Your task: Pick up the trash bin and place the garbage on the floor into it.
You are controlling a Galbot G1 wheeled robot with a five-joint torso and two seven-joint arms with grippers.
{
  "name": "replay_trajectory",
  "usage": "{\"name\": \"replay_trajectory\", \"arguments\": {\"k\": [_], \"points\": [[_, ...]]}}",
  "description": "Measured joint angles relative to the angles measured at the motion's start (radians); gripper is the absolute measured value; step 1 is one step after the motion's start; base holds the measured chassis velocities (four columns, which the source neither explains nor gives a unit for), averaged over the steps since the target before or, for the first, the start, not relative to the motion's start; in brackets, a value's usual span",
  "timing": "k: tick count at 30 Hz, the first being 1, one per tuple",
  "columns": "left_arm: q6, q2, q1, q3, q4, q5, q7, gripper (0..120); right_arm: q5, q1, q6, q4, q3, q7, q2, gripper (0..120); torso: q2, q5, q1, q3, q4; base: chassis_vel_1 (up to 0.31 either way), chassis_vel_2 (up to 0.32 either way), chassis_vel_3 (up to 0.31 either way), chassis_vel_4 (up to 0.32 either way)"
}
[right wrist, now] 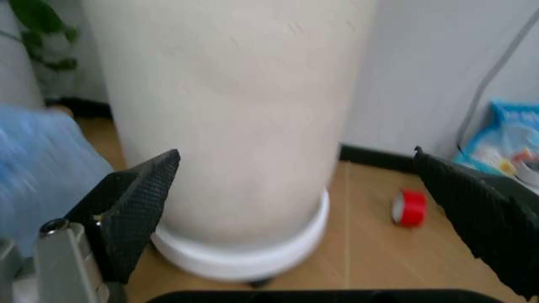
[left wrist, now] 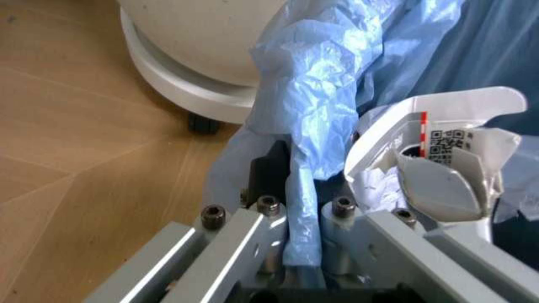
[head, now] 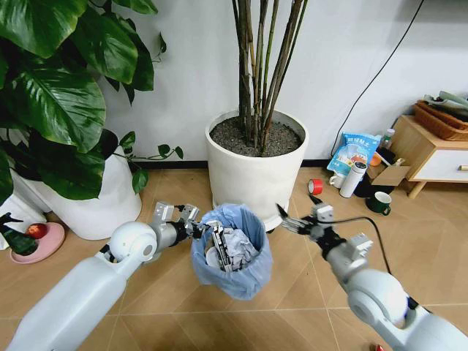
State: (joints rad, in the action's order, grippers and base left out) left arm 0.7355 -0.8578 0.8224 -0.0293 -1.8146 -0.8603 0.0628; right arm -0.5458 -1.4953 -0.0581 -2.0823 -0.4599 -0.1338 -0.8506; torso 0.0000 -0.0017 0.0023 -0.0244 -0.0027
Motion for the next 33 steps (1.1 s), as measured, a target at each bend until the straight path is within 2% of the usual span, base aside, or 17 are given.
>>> {"name": "replay_trajectory", "arguments": {"k": [5,13,20,33], "points": [[0.000,0.010,0.008,-0.016,0.000,0.005,0.011,0,0.022,-0.178,0.074,0.090,-0.166,0.147,-0.037,100,0.000,0.0001,0.000,0.000,0.0000,0.000,0.000,0.000,0.000],[0.000,0.009,0.005,-0.020,0.000,0.014,0.025,0,0.037,-0.338,0.129,0.224,-0.281,0.255,-0.112,100,0.000,0.0000,0.000,0.000,0.0001,0.000,0.000,0.000,0.000],[0.000,0.011,0.009,-0.020,-0.005,0.021,0.031,0,0.071,-0.430,0.191,0.354,-0.336,0.296,-0.175,100,0.000,0.0000,0.000,0.000,0.0001,0.000,0.000,0.000,0.000],[0.000,0.013,0.012,-0.015,-0.021,0.026,0.033,0,0.098,-0.474,0.282,0.599,-0.316,0.325,-0.257,100,0.000,-0.0002,0.000,0.000,0.0001,0.000,0.000,0.000,0.000]]}}
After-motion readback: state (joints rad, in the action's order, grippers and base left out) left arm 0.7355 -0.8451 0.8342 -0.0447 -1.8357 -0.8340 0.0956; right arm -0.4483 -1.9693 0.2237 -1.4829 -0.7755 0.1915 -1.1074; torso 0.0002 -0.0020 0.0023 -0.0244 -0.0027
